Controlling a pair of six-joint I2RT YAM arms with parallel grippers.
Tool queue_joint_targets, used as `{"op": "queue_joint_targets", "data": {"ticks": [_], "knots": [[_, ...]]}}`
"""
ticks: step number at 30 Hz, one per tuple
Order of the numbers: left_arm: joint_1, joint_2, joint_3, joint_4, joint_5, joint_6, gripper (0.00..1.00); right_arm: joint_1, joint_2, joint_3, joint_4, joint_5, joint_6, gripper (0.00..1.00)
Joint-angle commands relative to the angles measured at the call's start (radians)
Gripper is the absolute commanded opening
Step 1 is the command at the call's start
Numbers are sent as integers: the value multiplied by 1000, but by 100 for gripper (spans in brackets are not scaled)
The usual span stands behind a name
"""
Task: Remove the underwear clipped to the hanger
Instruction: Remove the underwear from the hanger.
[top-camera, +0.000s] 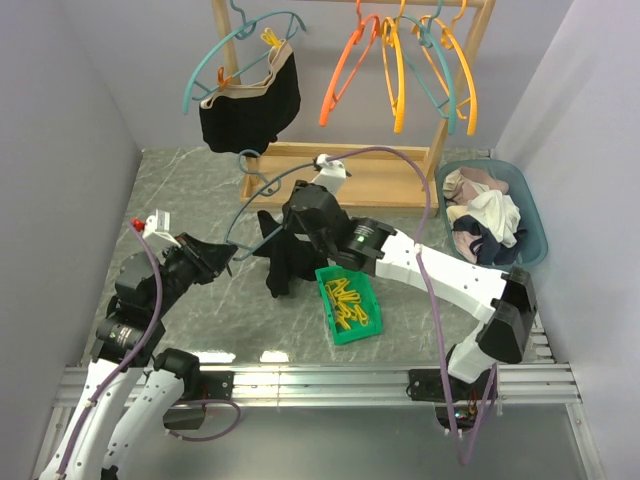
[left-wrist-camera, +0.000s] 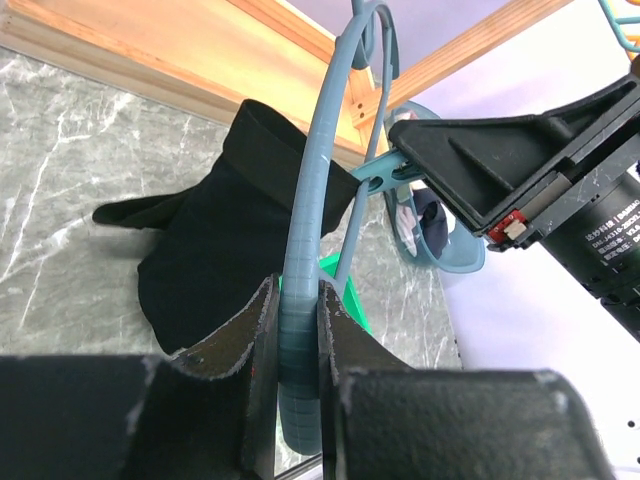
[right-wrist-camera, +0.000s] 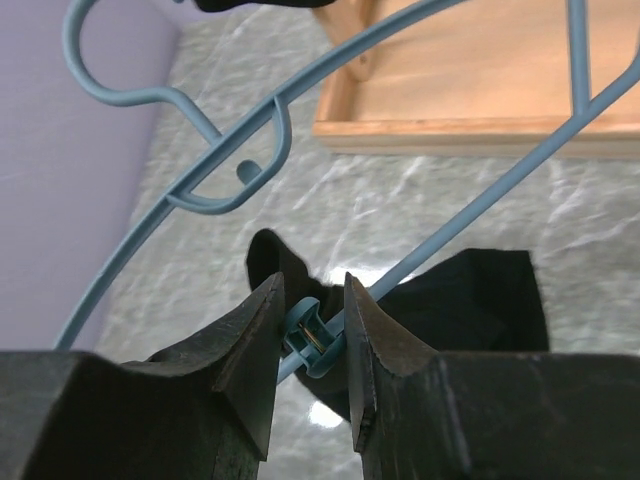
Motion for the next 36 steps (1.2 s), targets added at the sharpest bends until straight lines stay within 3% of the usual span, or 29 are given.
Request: {"op": "queue_joint_targets", "data": {"ticks": [1, 7, 10, 20, 29, 36], "knots": [[3, -7, -7, 26, -13, 5, 1, -22, -104, -57, 192, -95, 46, 0], [3, -5, -12, 32, -4, -4, 1, -98, -202, -295, 451, -337, 167, 0], [3, -7, -16, 34, -2, -7, 1, -121, -234, -358, 543, -385, 206, 0], [3, -2, -33, 28, -28, 1, 1, -184, -268, -429, 709, -630, 310, 0], [3, 7, -27, 52, -50, -11, 1, -193, -295, -517, 807, -702, 341, 0], [3, 36, -13, 69, -47, -16, 1, -206, -302, -628, 1067, -814, 382, 0]]}}
